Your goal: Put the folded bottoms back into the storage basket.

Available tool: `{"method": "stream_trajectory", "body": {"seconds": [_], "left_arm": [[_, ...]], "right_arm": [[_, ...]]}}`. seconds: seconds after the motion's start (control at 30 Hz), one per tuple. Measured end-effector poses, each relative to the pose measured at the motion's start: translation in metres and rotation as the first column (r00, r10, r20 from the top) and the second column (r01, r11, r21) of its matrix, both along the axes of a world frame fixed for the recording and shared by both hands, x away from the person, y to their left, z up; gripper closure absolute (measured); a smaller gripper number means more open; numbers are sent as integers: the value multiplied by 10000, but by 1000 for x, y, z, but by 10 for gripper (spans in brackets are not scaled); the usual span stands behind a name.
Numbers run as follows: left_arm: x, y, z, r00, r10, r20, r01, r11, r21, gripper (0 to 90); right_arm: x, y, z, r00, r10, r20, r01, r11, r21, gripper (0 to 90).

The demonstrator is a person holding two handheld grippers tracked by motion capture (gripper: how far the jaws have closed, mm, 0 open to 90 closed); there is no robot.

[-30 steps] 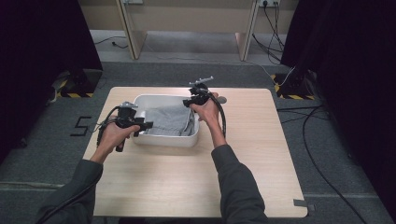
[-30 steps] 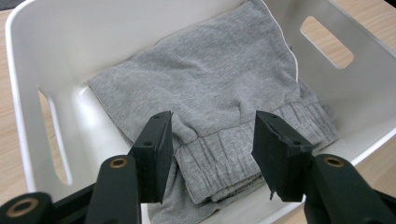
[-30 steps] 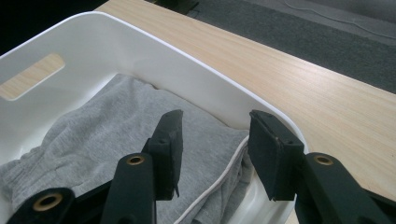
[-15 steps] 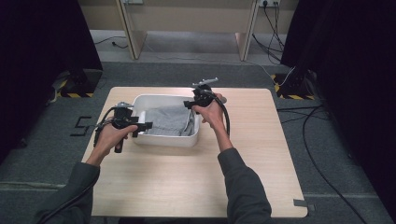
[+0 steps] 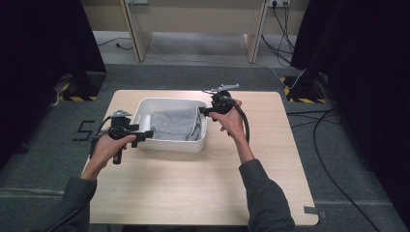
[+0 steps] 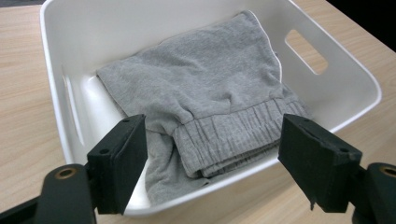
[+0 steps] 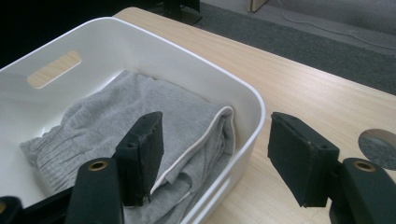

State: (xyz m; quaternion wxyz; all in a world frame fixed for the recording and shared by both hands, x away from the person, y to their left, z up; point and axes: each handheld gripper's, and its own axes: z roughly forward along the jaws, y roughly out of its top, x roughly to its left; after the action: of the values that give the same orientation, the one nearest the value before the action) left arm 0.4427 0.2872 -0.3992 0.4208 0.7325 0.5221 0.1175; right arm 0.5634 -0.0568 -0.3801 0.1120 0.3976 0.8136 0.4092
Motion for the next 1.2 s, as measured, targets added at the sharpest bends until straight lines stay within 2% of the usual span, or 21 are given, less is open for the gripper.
{"method": "stream_trajectory", "body": {"seconds": [0.4, 0.63, 0.8, 0.9, 1.2], "left_arm": [[-26, -1, 10, 9985, -357, 409, 365, 9992, -183, 229], [-39, 2, 8, 9980, -346, 529, 365, 9987, -351, 225], [-50, 2, 7, 9972, -275, 693, 305, 9986, -431, 225], [-57, 2, 7, 9963, -396, 759, 415, 9989, -239, 225], [-72, 5, 8, 9956, -456, 822, 475, 9986, -217, 222]], "right_arm": [[-18, -19, 1, 9997, 41, 252, -40, 10000, -28, 325], [-28, -33, 2, 9997, -32, 261, 33, 10000, -41, 310], [-37, -47, 2, 9990, -47, 446, 55, 9998, -183, 291], [-40, -54, 1, 9988, -40, 491, 50, 9998, -200, 287], [-52, -67, -6, 9985, -119, 538, 131, 9996, -234, 272]]}}
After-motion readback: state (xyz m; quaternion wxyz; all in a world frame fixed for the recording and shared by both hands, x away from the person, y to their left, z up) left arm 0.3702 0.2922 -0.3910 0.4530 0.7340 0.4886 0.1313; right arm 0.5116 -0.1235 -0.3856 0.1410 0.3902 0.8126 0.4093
